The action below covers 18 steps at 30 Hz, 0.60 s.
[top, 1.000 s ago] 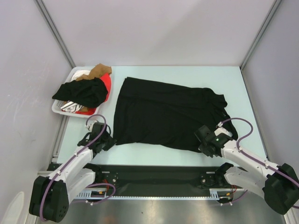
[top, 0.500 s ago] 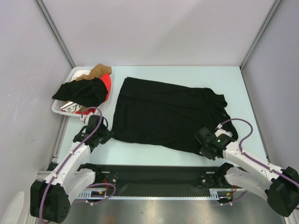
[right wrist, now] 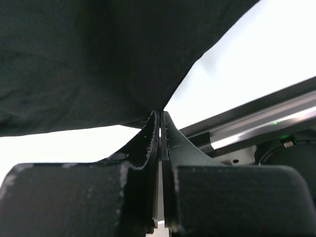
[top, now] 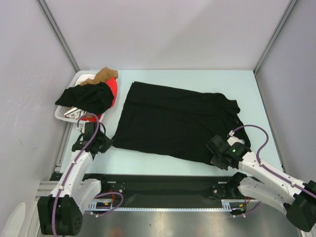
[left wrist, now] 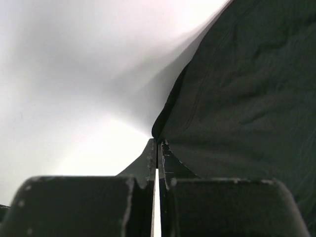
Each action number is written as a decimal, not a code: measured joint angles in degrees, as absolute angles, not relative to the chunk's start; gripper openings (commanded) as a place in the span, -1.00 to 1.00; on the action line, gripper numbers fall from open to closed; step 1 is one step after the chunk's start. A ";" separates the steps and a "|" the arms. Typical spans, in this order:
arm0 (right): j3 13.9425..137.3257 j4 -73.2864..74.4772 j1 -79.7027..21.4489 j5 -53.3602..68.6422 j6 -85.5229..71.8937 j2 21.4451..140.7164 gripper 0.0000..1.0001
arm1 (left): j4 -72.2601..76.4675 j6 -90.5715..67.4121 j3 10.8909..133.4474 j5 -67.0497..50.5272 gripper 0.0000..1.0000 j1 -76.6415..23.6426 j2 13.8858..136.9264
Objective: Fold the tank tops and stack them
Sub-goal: Fold the tank top
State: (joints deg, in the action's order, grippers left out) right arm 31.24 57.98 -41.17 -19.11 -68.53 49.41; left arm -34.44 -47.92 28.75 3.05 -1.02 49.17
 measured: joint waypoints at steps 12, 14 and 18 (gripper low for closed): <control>40.95 67.31 -41.30 -25.41 -73.49 50.33 -1.00 | -32.01 -47.46 32.82 0.36 -0.99 1.26 54.41; 40.99 67.92 -41.28 -26.15 -73.95 50.41 -1.00 | -31.40 -47.46 32.82 -0.67 -0.99 1.28 54.46; 42.68 67.77 -40.05 -27.73 -73.12 51.13 -1.00 | -30.41 -47.53 33.32 -2.31 -0.99 1.28 54.50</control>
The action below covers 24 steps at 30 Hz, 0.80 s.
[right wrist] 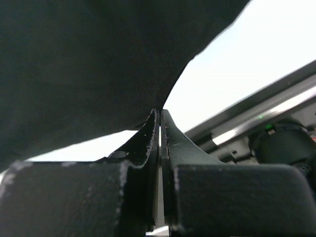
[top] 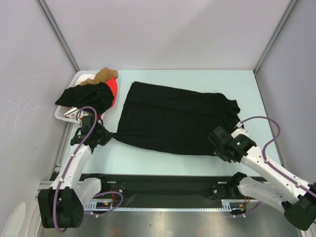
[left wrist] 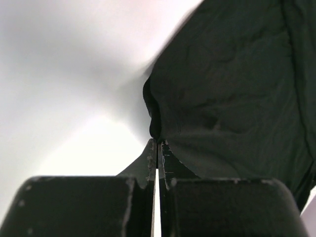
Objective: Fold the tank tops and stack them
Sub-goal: Fold the tank top
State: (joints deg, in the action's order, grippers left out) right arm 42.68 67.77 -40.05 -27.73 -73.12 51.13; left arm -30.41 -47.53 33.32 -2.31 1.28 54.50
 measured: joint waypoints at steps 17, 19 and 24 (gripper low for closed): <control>47.77 51.48 -18.85 -26.72 -55.29 63.51 -1.00 | -25.85 -49.56 48.12 -4.25 -0.99 0.60 71.24; 48.90 49.21 -16.56 -25.98 -53.17 65.12 -1.00 | -25.23 -49.60 51.00 -4.23 -0.99 0.40 74.65; 52.05 44.77 -13.02 -24.58 -49.17 70.59 -1.00 | -24.34 -50.57 56.90 -3.81 -0.99 -1.91 82.56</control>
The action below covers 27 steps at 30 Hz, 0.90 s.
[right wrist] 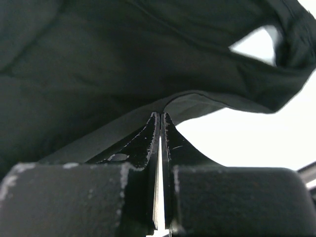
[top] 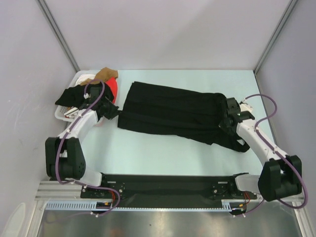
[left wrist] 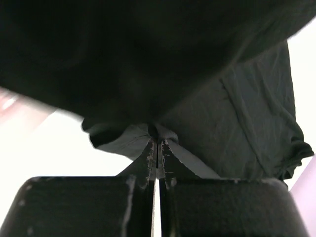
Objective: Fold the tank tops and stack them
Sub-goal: Fold the tank top
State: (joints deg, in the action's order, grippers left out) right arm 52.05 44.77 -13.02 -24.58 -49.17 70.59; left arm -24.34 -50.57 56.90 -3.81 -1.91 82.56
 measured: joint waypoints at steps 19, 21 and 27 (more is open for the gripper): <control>68.34 38.41 -8.95 -23.44 -42.98 95.98 -1.00 | -24.69 -54.17 74.50 -0.36 -0.99 -2.96 101.08; 69.52 38.28 -8.78 -23.44 -42.76 97.69 -1.00 | -24.62 -54.59 74.81 -0.14 -0.99 -2.96 102.45; 73.36 37.82 -8.47 -23.42 -42.28 102.56 -1.00 | -24.47 -55.66 75.61 0.08 -0.99 -2.98 105.41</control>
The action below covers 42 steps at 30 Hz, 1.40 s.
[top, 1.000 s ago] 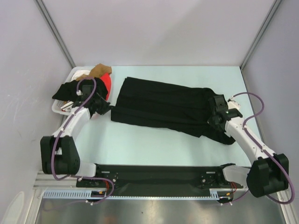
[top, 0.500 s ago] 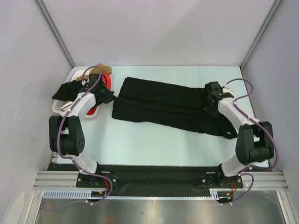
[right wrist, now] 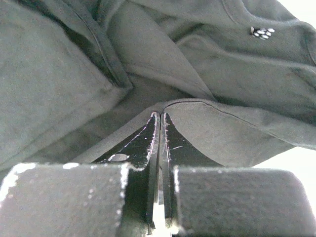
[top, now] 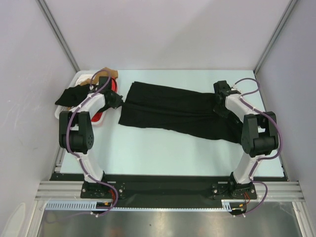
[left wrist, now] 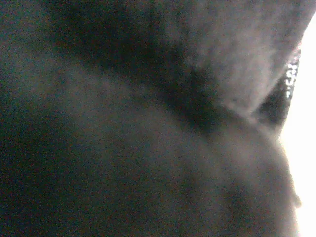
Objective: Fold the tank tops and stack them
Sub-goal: Fold the tank top
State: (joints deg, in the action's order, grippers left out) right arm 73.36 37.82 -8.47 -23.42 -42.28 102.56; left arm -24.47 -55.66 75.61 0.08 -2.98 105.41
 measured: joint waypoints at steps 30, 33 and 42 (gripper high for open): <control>76.44 32.88 -6.37 -22.35 -41.41 111.09 -0.89 | -18.61 -56.47 83.50 3.27 -0.07 -3.75 113.97; 75.50 31.46 -6.35 -22.09 -41.17 110.48 -0.67 | -18.06 -55.92 83.46 3.27 -0.07 -3.75 113.97; 68.60 27.83 -5.69 -21.85 -39.05 101.49 0.14 | -17.50 -49.34 82.02 2.11 0.31 -5.61 110.80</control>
